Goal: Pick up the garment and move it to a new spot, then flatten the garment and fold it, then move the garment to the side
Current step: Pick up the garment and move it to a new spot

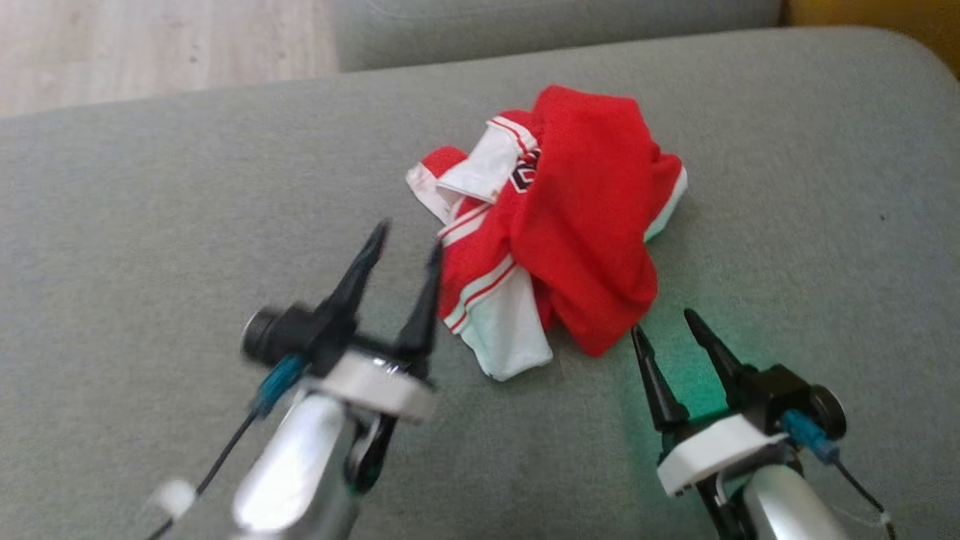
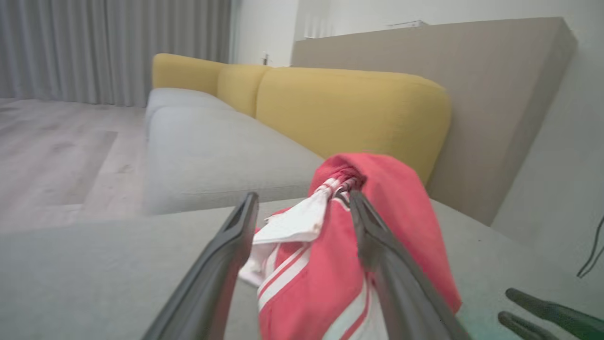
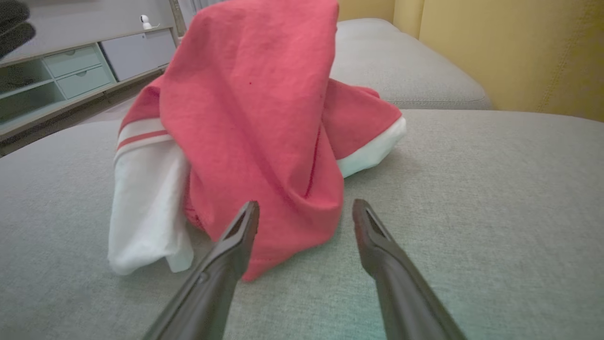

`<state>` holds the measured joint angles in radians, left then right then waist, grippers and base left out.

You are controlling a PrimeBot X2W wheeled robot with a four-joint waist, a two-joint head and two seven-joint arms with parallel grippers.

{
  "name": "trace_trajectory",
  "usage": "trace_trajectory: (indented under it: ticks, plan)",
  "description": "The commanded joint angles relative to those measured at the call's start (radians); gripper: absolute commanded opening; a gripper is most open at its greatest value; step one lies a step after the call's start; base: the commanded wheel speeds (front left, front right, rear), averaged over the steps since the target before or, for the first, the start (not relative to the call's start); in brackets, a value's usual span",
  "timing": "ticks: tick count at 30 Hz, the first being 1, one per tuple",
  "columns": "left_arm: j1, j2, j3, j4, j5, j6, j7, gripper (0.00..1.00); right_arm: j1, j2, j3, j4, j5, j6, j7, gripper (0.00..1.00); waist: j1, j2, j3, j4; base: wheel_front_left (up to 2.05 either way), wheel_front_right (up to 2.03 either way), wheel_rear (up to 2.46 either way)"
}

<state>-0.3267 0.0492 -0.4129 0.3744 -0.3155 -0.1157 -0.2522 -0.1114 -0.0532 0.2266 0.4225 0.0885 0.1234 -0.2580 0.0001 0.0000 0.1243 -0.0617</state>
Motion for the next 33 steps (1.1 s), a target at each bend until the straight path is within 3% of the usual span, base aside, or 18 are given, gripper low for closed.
trace_trajectory:
  ticks: [1,8,18,20,25,33]
  plan:
    - [-0.047,0.001,0.011,-0.017,-0.011,-0.004,-0.009,1.00,-0.050,0.003,0.025,-0.029,0.008,0.007,-0.004,1.00,-0.0001,0.0000,0.030,-0.026,0.00,0.00,0.00]
    - [-0.308,0.001,-0.207,0.169,-0.103,-0.011,-0.009,1.00,-0.083,0.003,0.042,-0.028,0.028,0.007,-0.004,1.00,-0.0001,0.0000,0.103,-0.100,0.00,0.00,0.00]
    - [-0.431,0.001,-0.305,0.320,-0.182,-0.013,-0.010,1.00,-0.102,0.003,0.055,-0.034,0.051,0.007,-0.004,1.00,-0.0001,0.0000,0.148,-0.147,0.00,0.00,0.00]
    - [-0.440,0.001,-0.322,0.323,-0.192,-0.013,-0.010,0.00,-0.104,0.003,0.054,-0.033,0.052,0.007,-0.004,1.00,-0.0001,0.0000,0.151,-0.148,0.00,0.00,0.00]
    - [-0.464,0.001,-0.303,0.313,-0.202,-0.007,-0.010,0.00,-0.108,0.003,0.056,-0.024,0.067,0.007,-0.004,1.00,-0.0001,0.0000,0.147,-0.148,0.00,0.00,0.00]
    - [-0.513,0.037,-0.071,0.054,-0.109,0.006,-0.010,0.00,-0.079,0.003,0.036,-0.004,0.079,0.007,-0.004,1.00,-0.0001,0.0000,0.084,-0.094,0.00,0.00,0.00]
